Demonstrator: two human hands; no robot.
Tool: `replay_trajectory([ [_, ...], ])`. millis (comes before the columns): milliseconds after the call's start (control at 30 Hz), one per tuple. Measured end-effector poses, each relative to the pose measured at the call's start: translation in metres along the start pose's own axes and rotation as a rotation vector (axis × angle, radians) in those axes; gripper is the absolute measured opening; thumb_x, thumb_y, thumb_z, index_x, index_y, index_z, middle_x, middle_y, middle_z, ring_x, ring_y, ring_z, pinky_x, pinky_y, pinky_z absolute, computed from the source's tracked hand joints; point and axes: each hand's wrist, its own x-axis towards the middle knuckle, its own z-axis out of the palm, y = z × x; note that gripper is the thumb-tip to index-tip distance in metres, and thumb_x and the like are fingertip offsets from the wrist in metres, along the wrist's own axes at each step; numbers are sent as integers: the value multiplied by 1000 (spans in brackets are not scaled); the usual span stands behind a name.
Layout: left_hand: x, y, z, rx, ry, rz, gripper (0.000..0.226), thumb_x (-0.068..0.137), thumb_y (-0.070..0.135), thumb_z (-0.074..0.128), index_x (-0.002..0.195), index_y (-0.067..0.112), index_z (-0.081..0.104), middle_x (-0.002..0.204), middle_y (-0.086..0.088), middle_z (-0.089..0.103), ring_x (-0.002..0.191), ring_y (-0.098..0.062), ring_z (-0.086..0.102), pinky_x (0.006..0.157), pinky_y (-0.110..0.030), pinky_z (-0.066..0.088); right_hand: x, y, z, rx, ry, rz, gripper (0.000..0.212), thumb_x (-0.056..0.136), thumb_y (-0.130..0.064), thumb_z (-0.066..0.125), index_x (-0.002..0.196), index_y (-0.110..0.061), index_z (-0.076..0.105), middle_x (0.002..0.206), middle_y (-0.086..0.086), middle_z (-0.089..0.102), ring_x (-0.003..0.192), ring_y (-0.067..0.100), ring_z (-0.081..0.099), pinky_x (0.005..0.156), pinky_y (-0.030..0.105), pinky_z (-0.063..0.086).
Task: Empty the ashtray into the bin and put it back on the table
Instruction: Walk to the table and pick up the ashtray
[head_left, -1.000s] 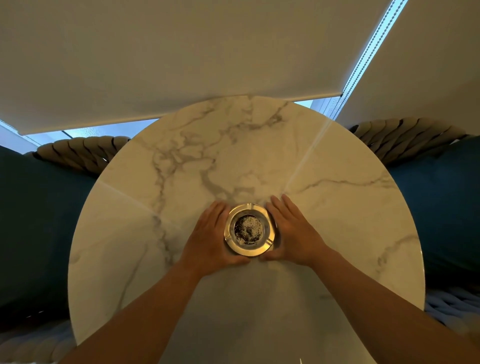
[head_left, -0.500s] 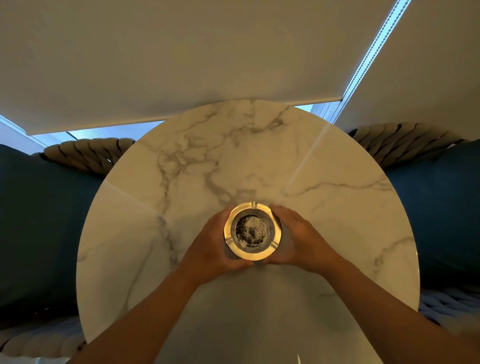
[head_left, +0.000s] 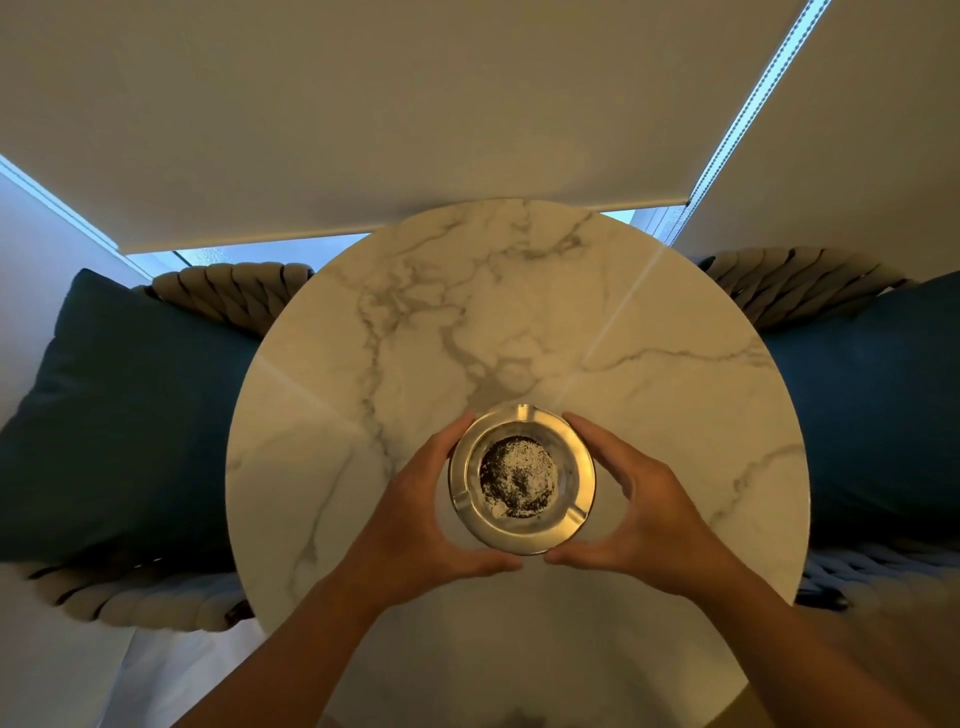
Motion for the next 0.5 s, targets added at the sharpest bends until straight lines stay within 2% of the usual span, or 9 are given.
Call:
replay_trajectory([
  [100,-14,10,-8,-6,8,25,119,51,63,91,149,44,28,146,24,48,136,-3,48,108,-19,41,-14,-18,5,-18,15,-1,117,45,-51,93,146,-25,40,142,-14,53,133,2,46,110,39,42],
  [400,-60,21,-24,-13,-25,84,112,53,59,91,147,42,31,144,23,48,135,-3,48,105,-9,37,-57,-48,37,-45,70,19,113,47,-50,92,145,-24,41,141,-15,53,131,0,48,109,38,43],
  [500,-71,21,-26,1,-44,113,112,55,54,93,148,32,35,145,18,49,135,-7,49,106,-13,38,-70,-53,47,-45,79,18,113,47,-49,92,145,-24,41,141,-13,53,131,1,47,110,39,42],
])
